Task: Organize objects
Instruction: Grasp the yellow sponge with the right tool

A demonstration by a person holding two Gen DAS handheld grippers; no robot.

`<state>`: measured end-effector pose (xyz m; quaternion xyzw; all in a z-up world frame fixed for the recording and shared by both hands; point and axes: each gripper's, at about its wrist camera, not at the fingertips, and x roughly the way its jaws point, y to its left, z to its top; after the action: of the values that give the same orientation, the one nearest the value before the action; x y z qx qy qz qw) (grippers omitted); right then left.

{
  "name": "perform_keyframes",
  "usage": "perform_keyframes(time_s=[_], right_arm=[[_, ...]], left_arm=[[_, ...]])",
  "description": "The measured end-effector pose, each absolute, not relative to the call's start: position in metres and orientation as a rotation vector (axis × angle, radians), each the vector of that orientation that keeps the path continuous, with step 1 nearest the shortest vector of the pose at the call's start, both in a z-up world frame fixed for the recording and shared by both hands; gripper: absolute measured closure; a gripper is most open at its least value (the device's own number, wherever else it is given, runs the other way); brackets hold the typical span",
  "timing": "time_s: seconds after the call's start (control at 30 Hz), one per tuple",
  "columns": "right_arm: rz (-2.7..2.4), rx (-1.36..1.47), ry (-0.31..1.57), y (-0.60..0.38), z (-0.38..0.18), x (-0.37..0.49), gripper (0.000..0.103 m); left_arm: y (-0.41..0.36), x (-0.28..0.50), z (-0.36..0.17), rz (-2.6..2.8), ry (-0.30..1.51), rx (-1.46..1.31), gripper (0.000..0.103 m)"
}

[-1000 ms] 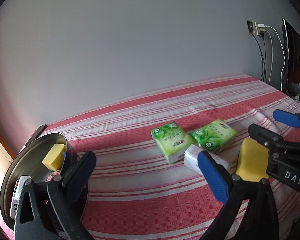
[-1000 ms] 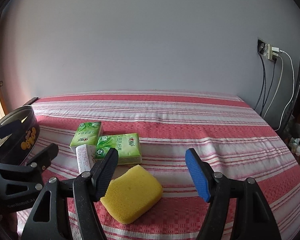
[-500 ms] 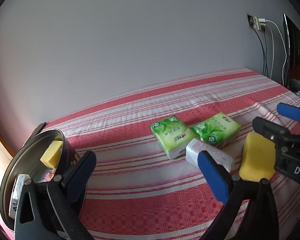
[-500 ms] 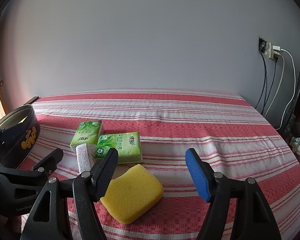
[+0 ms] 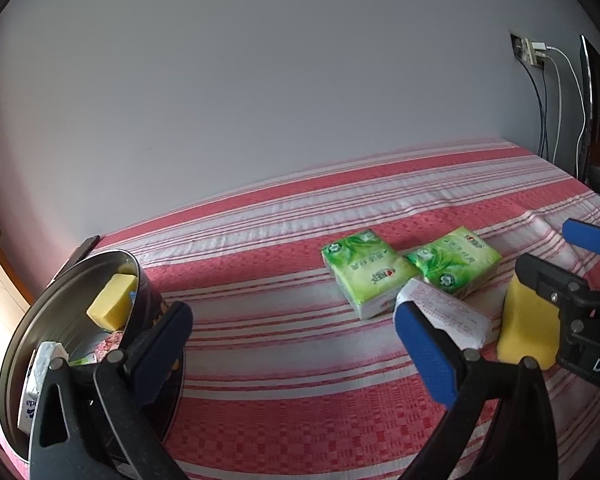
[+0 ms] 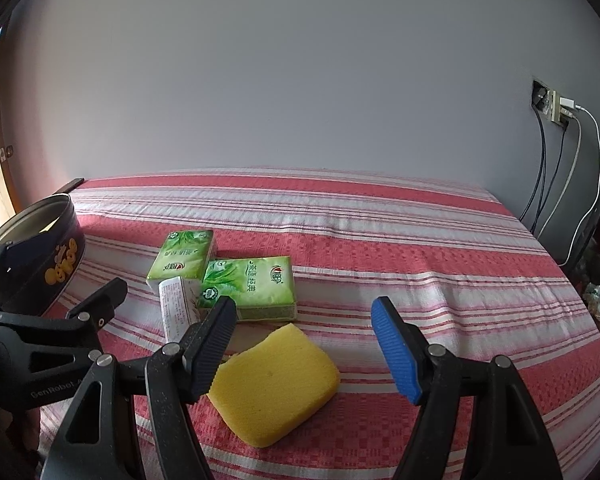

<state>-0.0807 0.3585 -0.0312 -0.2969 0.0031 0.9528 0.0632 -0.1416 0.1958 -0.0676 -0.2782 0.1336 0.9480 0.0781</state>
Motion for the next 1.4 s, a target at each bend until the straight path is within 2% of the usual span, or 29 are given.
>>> perform_keyframes(time_s=[0.73,0.8,0.83,0.97,1.2,1.4], right_arm=[[2.866,-1.231,0.031,0.357,-0.055,-0.105,0.031],[2.871,-1.232,0.026,0.358,-0.056,-0.103,0.034],[2.879,-1.236,0.028,0.358,-0.056,-0.102,0.04],[2.902,-1.207,0.003,0.357,-0.054,-0.1,0.047],[2.864,-1.02,0.015,0.368,-0.041,-0.085,0.048],[2.828,-0.964,0.041,0.383,-0.038,-0.082,0.047]], left_arm=[[0.191,-0.141,-0.066,2.848,0.392,-0.836,0.0],[0.193,-0.141,-0.066,2.842,0.396,-0.837,0.0],[0.194,-0.14,-0.066,2.839,0.399,-0.837,0.0],[0.198,-0.139,-0.067,2.827,0.4,-0.837,0.0],[0.213,-0.138,-0.069,2.773,0.38,-0.865,0.0],[0.236,-0.139,-0.069,2.697,0.329,-0.891,0.0]])
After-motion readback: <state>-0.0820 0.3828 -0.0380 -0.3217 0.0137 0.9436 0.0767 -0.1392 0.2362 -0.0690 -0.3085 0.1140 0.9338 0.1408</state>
